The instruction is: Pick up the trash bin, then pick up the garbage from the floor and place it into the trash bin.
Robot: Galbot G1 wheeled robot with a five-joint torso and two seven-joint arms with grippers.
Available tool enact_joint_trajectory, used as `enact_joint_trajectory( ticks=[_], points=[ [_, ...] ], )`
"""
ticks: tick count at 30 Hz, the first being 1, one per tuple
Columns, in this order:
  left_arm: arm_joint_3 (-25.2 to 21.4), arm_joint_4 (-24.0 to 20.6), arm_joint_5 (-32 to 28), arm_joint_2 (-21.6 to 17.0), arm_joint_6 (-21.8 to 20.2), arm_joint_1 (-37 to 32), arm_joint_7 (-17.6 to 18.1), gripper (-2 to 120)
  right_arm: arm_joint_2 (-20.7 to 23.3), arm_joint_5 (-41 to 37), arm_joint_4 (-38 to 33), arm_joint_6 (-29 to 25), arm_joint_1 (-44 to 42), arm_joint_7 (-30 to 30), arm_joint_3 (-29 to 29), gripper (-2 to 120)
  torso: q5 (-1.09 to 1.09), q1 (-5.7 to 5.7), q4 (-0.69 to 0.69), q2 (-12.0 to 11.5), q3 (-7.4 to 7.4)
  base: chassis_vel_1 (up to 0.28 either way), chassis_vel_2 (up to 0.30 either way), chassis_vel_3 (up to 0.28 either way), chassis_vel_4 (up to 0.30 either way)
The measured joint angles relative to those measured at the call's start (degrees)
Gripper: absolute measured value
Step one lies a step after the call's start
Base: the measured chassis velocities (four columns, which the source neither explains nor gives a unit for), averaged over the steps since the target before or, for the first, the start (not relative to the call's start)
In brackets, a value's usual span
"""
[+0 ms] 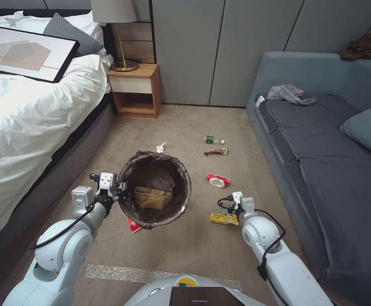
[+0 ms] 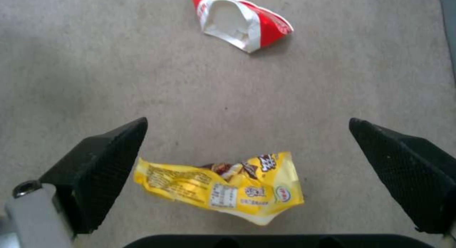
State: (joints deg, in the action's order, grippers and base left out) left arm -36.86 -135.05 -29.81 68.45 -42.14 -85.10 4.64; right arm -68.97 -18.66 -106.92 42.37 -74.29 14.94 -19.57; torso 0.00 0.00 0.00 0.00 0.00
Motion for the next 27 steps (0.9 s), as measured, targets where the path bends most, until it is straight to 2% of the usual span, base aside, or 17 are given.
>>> enact_joint_trajectory(
  ticks=[9,11,19,27],
  points=[
    [0.11,0.63,0.06,0.23,0.0,0.28,-0.19,0,0.65,2.26,1.55,-0.11,-0.11,-0.74,1.01,100,0.0,0.0,0.0,0.0,0.0,0.0,0.0,0.0,0.0],
    [0.2,0.75,0.08,0.26,0.0,0.45,-0.23,0,2.7,4.68,2.52,-0.14,0.54,-2.41,2.14,100,0.0,0.0,0.0,0.0,0.0,0.0,0.0,0.0,0.0],
    [0.26,0.99,0.08,0.3,0.0,0.86,-0.34,0,9.23,5.82,5.43,-0.19,2.48,-4.9,5.23,100,0.01,0.0,0.0,0.0,0.0,0.0,0.0,0.0,0.0],
    [0.42,1.32,0.08,0.3,0.0,1.11,-0.56,0,12.17,8.17,6.71,-0.21,3.63,-6.05,7.48,100,0.01,0.0,0.0,0.0,0.0,0.0,0.0,0.0,0.0]
  ],
)
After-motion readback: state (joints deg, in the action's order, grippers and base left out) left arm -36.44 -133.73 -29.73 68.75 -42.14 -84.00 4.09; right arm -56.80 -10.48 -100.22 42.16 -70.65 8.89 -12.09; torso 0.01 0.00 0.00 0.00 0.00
